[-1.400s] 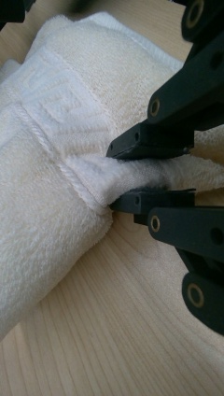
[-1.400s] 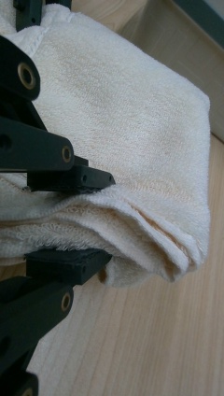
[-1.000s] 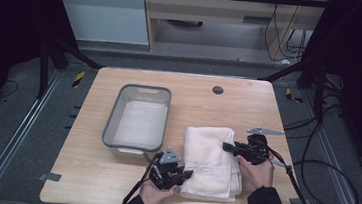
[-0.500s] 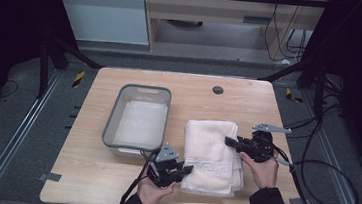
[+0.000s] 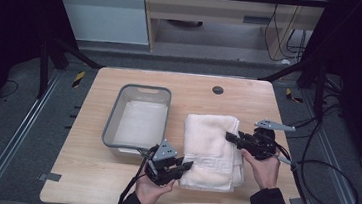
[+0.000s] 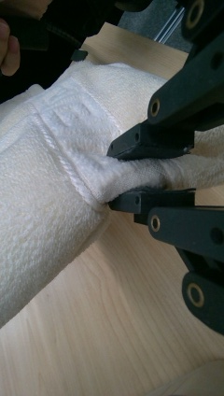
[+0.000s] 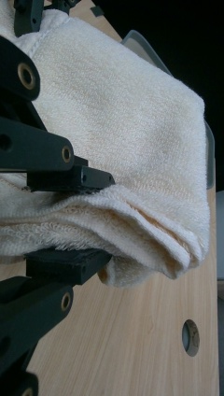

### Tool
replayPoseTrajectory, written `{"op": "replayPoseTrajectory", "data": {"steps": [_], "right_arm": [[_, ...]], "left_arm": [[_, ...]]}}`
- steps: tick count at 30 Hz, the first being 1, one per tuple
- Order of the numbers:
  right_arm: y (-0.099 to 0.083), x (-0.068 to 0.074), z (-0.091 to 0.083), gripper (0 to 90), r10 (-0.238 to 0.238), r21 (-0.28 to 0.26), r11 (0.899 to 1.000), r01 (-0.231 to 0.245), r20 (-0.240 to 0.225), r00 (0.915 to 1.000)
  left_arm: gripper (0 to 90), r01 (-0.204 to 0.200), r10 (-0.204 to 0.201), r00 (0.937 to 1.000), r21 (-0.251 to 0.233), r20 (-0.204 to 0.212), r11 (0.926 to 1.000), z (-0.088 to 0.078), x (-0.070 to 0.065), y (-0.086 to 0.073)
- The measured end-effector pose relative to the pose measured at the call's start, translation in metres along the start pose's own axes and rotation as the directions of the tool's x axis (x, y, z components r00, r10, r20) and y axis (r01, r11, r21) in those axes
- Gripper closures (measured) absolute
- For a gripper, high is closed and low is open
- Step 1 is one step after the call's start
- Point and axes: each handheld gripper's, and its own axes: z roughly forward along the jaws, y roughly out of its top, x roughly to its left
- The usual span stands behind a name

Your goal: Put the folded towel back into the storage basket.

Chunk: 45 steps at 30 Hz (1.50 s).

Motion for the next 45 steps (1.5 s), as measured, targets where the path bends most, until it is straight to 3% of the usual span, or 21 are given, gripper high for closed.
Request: {"op": "replayPoseTrajectory", "data": {"steps": [10,24,36,45], "right_arm": [[0.01,0.005,-0.003,66.3,-0.023,-0.031,0.999,0.024,0.004,0.9997],[0.028,0.011,-0.008,66.4,-0.041,-0.073,0.996,0.042,0.009,0.9991],[0.052,0.023,-0.006,66.5,-0.074,-0.116,0.99,0.075,0.019,0.9971],[0.063,0.031,0.001,66.5,-0.086,-0.124,0.988,0.088,0.021,0.9961]], "left_arm": [[75.0,-0.005,0.005,1.0,-0.025,-0.002,0.9997,-0.006,0.002,0.008],[75.0,-0.044,0.043,0.9989,-0.051,-0.02,0.9977,-0.015,0.005,0.026],[75.0,-0.043,0.041,0.9986,-0.093,-0.033,0.9947,-0.031,0.014,0.042],[75.0,-0.039,0.034,0.9986,-0.112,-0.041,0.9929,-0.039,0.023,0.046]]}}
